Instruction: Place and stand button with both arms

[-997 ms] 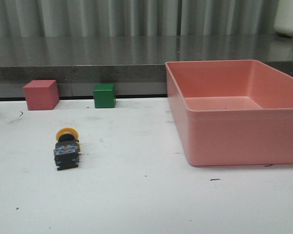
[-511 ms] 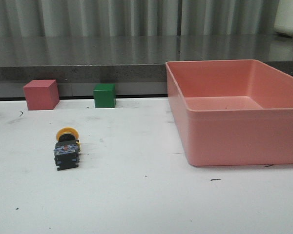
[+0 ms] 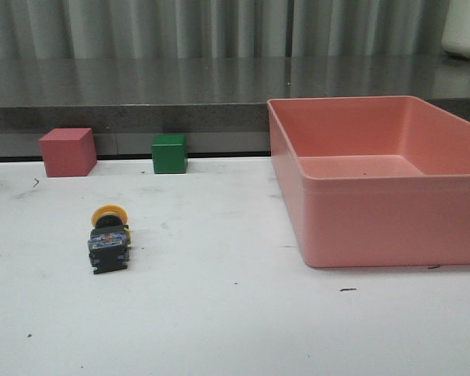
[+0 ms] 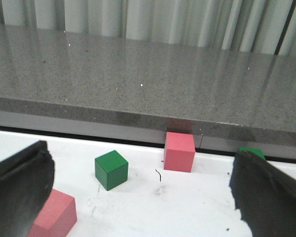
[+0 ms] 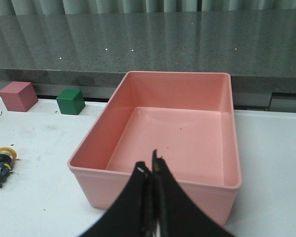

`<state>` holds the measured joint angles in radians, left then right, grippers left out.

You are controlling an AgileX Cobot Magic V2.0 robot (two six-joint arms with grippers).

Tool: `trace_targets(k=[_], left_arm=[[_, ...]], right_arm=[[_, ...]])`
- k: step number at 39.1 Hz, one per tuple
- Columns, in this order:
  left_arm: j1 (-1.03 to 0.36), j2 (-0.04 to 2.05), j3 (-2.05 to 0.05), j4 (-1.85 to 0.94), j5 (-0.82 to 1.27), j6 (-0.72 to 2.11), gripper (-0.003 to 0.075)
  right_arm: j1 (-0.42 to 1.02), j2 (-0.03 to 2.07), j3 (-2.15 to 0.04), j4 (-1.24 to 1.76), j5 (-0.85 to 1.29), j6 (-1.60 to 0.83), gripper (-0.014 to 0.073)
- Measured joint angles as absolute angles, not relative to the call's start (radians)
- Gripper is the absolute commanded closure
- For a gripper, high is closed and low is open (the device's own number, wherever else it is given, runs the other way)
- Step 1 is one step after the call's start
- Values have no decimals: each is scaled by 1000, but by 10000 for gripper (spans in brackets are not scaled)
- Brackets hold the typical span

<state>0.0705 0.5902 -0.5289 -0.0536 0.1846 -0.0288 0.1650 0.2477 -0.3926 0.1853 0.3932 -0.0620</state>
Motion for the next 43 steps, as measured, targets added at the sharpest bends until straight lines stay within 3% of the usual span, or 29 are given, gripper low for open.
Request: trace_targets(k=[9,22,43], left_arm=[[23,766,-620,-94,293,-29,29],[-153,1081,-785,-100,468,-29,29],[-332,1574,-1162,-132,840,-34,29]], right_arm=[[165,248,-393,185,393,-62,662],[165,248,-393,185,393,-62,662],[165,248,-393,185,393,-62,662]])
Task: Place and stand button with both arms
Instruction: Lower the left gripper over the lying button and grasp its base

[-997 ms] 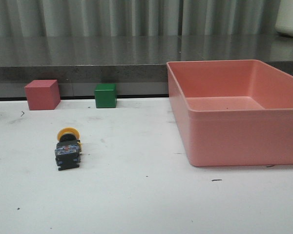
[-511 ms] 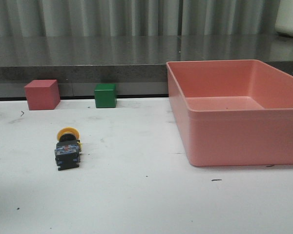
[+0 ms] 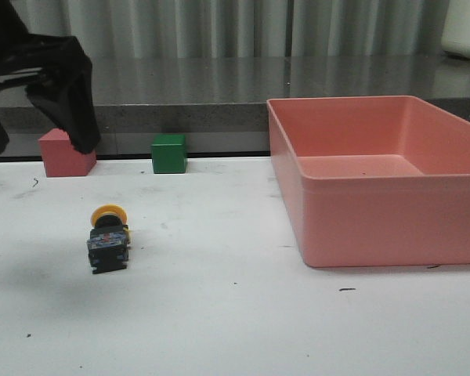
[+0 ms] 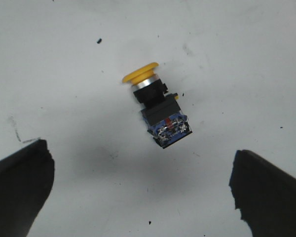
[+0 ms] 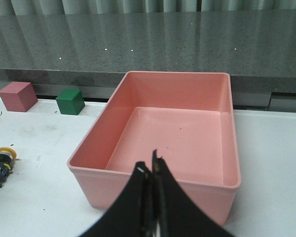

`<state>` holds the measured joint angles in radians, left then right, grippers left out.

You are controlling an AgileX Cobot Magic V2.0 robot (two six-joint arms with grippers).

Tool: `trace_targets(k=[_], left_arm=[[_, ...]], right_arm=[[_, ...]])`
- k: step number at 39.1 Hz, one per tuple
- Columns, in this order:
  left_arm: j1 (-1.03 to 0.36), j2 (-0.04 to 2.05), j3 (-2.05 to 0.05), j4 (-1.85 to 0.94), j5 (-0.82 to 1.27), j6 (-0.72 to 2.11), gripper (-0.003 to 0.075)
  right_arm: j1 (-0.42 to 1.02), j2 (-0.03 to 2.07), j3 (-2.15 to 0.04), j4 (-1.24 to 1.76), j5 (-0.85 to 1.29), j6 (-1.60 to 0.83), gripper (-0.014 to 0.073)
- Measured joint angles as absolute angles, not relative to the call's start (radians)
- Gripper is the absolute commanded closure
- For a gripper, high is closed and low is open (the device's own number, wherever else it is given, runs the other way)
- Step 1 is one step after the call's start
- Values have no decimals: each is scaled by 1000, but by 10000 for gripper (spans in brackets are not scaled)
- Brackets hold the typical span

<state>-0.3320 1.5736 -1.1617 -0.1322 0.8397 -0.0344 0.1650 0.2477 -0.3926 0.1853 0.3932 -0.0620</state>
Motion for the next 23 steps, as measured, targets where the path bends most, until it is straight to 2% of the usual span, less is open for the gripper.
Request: trace_targets(k=[13,23], left_arm=[[-332,1836,-1405,-132,1086,-169,29],[-332,2005,-1564,-138,1179,-217,29]], right_arm=[[165,248,-393,185,393,-62,662],[165,248,-393,185,393,-62,662]])
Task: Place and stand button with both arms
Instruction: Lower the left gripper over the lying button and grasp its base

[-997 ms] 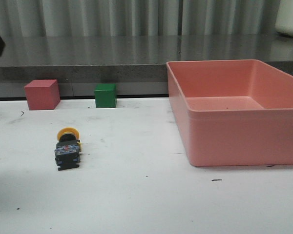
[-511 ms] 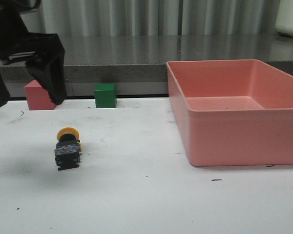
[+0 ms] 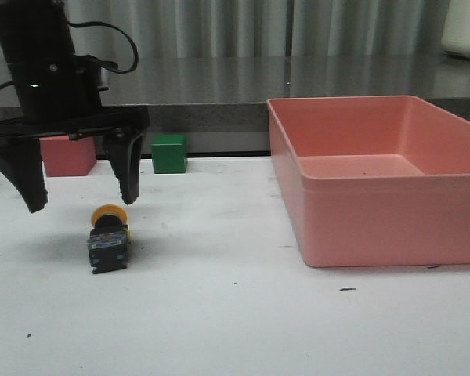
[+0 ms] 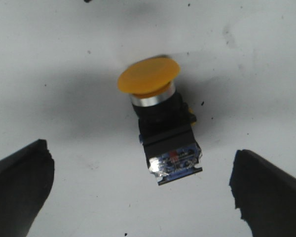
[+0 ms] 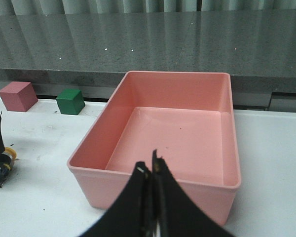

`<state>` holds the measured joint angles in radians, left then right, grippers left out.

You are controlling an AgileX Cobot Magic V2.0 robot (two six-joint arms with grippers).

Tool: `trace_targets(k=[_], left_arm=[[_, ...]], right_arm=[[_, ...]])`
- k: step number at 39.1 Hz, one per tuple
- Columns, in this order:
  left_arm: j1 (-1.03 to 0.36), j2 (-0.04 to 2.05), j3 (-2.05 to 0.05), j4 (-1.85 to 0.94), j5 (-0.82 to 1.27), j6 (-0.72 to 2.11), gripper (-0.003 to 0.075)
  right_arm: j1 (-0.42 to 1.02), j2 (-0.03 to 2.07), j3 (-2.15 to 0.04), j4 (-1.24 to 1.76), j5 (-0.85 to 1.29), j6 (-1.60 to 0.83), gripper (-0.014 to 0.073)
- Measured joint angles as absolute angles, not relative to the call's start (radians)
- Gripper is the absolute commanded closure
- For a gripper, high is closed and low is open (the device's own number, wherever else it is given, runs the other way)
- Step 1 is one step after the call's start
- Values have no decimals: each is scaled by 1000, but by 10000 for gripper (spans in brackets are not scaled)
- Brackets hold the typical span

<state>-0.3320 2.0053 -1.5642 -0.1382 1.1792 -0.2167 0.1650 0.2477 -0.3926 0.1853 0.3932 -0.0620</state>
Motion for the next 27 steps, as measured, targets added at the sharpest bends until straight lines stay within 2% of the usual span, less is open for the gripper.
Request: trace_targets(k=[13,23,27], left_arm=[[-332,2164,-1715,-182,1207,-242,29],[-332,2211,-1732,-199,1208,-245,30],[-332,2211,-1734,-200,1208,-245,76]], right_arm=[[165,248,-393,185,393,-64,662],[165,248,-393,185,393,-64,662],[165,248,-393,185,393,-64,662]])
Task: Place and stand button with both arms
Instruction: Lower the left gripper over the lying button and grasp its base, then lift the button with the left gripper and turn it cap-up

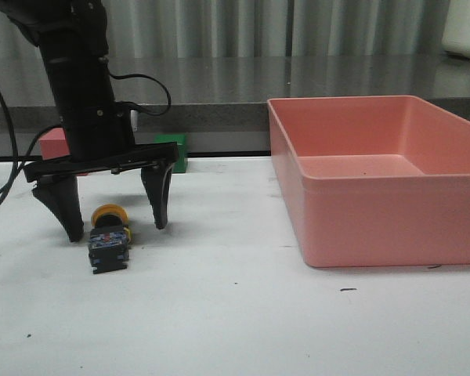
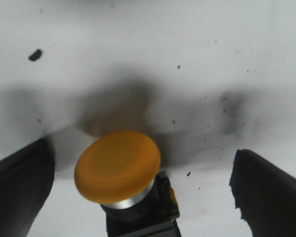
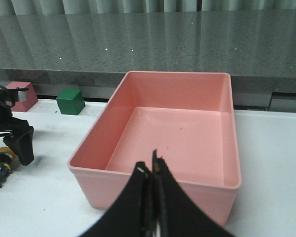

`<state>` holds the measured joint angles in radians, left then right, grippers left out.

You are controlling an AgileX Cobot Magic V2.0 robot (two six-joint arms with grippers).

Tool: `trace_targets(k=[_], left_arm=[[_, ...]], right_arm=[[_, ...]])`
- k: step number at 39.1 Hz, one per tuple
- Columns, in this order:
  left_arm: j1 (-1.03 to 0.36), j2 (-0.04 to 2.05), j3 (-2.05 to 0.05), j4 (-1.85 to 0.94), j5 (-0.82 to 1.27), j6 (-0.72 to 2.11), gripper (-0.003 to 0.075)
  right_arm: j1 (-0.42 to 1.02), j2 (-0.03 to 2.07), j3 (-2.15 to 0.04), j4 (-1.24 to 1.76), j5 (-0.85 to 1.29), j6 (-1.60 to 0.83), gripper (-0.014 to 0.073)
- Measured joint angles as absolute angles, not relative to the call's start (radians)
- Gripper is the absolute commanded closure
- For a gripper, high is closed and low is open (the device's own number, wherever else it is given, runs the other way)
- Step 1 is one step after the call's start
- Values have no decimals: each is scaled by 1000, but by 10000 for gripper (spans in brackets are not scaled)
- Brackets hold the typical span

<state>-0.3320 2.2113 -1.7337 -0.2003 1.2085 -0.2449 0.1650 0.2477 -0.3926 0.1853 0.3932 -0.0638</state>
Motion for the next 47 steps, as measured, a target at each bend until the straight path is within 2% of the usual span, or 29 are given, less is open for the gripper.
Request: trace_targets(k=[11,17,21,47], left_arm=[[-332,2211,-1734,-201,1208,-245,394],[-332,2211,-1734,-202,1208,-245,493],[-332,2211,-1734,-202,1208,-245,514],[-332,2156,-1791,-171,1213,-241,514]], right_arm=[[165,248,-393,185,393,-64,662],[165,248,-393,185,393,-64,662],[165,248,-393,185,393,-64,662],[165,248,-393,185,393,-64,662]])
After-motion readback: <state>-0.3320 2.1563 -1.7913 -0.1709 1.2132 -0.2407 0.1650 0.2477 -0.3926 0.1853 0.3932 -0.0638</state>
